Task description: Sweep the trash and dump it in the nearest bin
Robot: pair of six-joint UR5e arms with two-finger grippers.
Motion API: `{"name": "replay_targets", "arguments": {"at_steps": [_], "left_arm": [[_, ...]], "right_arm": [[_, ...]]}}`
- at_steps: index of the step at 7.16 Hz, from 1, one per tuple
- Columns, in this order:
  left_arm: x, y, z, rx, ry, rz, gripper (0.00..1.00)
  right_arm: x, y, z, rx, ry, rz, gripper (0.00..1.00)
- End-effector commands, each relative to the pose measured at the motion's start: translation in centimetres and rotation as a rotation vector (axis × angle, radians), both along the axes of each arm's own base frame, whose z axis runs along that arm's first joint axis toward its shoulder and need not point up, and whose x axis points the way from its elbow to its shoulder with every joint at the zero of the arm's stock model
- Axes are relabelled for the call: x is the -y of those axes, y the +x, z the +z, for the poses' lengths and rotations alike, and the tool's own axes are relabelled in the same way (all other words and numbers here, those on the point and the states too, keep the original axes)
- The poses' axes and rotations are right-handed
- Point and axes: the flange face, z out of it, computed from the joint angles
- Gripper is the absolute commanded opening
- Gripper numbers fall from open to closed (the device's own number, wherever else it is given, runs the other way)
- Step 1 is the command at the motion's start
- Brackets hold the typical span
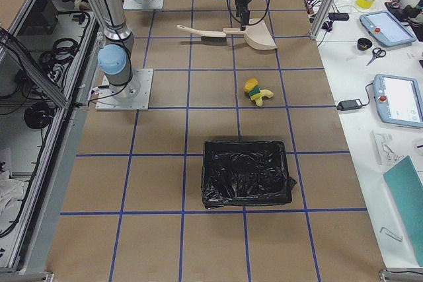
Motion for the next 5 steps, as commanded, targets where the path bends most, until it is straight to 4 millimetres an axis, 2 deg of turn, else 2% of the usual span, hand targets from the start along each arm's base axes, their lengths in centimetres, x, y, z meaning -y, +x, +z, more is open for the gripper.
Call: {"name": "replay_targets", "arguments": {"at_steps": [1,2,4,5], "left_arm": [[-0.5,0.2,-0.3,0.011,0.046,0.001,1.00],[-0.2,0.6,-1.0,0.065,0.063,0.006,1.00],[-0.8,-0.7,-3.4,0.021,0.106,0.041,1.00],[-1.3,-1.2,-4.3,-0.010,0.122,0.068,1.00]], "right_arm": [[-0.1,0.0,0.1,0.005,0.000,0.000,1.00],[-0.2,0.3,0.1,0.010,-0.001,0.003,1.00],[-0.1,0.7,-0.2,0.015,-0.003,0.003,1.00],[0.6,2.0,-1.0,0.013,0.000,0.024,1.00]]}}
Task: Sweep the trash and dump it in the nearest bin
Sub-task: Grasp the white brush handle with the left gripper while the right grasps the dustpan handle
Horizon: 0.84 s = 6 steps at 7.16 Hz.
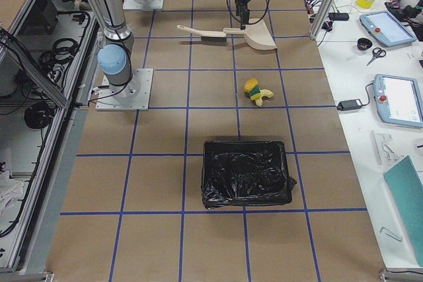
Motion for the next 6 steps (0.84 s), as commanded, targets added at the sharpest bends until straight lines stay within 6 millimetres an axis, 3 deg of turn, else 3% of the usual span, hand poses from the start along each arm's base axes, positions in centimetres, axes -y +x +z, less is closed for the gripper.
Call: {"name": "replay_targets", "arguments": {"at_steps": [1,2,3,5,6], "left_arm": [[-0.9,-2.2,-1.4,-0.031,0.025,0.005,1.00],[-2.1,-6.0,-1.4,-0.027,0.026,-0.057,1.00],[-3.2,-9.2,-1.8,-0.015,0.030,-0.030,1.00],[-5.3,-12.7,-3.7,0.004,0.043,-0.007,1.00],[-6.4,-14.5,-4.8,-0.042,0.022,-0.035,1.00]], "right_arm": [[1.6,2.9,-2.4,0.001,-0.007,0.048,1.00],[3.3,4.0,-4.7,0.001,0.005,0.065,1.00],[4.2,5.5,-5.4,0.004,-0.026,0.088,1.00],[6.8,7.0,-8.6,0.023,-0.040,0.100,1.00],[7.9,9.4,-10.2,0.057,-0.035,0.090,1.00]]}}
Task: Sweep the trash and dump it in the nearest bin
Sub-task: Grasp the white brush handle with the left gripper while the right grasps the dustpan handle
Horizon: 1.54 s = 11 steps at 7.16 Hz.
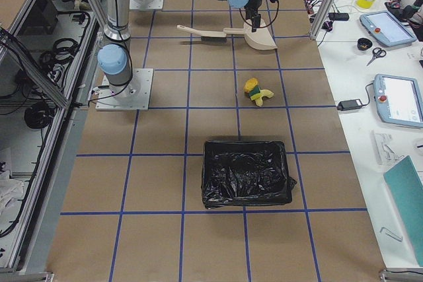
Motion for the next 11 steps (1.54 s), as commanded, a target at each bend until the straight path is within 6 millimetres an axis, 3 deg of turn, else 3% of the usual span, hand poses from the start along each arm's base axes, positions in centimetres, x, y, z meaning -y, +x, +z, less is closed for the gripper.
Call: {"name": "replay_targets", "arguments": {"at_steps": [1,2,3,5,6,7,9,11], "left_arm": [[-2.3,-4.3,-3.5,-0.105,-0.027,-0.030,1.00],[-3.8,-6.1,-6.3,-0.104,-0.043,-0.059,1.00],[-5.9,-7.6,-9.3,-0.112,-0.066,-0.106,1.00],[-8.9,-10.0,-12.0,-0.111,-0.049,-0.129,1.00],[-10.2,-11.7,-12.9,-0.097,-0.031,-0.144,0.99],[-11.2,-13.3,-13.8,-0.094,-0.030,-0.182,0.96],[-11.4,-14.4,-15.3,-0.092,-0.034,-0.162,0.94],[-11.8,-14.6,-18.0,-0.111,-0.076,-0.162,0.94]], "right_arm": [[1.0,5.2,-4.4,0.022,0.028,0.007,1.00],[0.4,7.0,-5.9,0.013,0.049,0.020,1.00],[0.1,7.2,-6.3,0.020,0.065,0.024,1.00],[-1.1,7.1,-8.7,0.009,0.117,0.031,1.00],[-2.6,7.7,-10.4,0.005,0.140,0.051,1.00],[-3.3,9.0,-10.8,0.010,0.111,0.069,1.00],[-4.3,10.8,-10.9,0.016,0.111,0.069,1.00],[-4.6,11.0,-11.9,0.008,0.130,0.069,1.00]]}}
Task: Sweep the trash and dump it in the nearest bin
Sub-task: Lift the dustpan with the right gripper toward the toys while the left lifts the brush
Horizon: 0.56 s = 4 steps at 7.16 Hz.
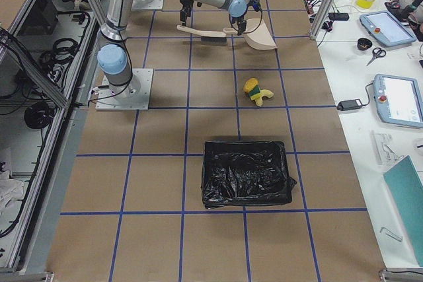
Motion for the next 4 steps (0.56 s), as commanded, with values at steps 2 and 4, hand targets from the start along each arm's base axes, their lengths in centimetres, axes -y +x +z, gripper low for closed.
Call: {"name": "replay_targets", "arguments": {"at_steps": [2,4], "left_arm": [[-0.22,-0.13,-2.72,-0.001,-0.005,0.001,0.94],[-0.13,-0.19,-3.08,0.002,0.001,-0.012,0.65]], "right_arm": [[-0.79,0.00,-1.29,-0.011,0.024,0.005,0.93],[-0.81,0.02,-1.30,-0.008,0.026,0.008,0.65]]}}
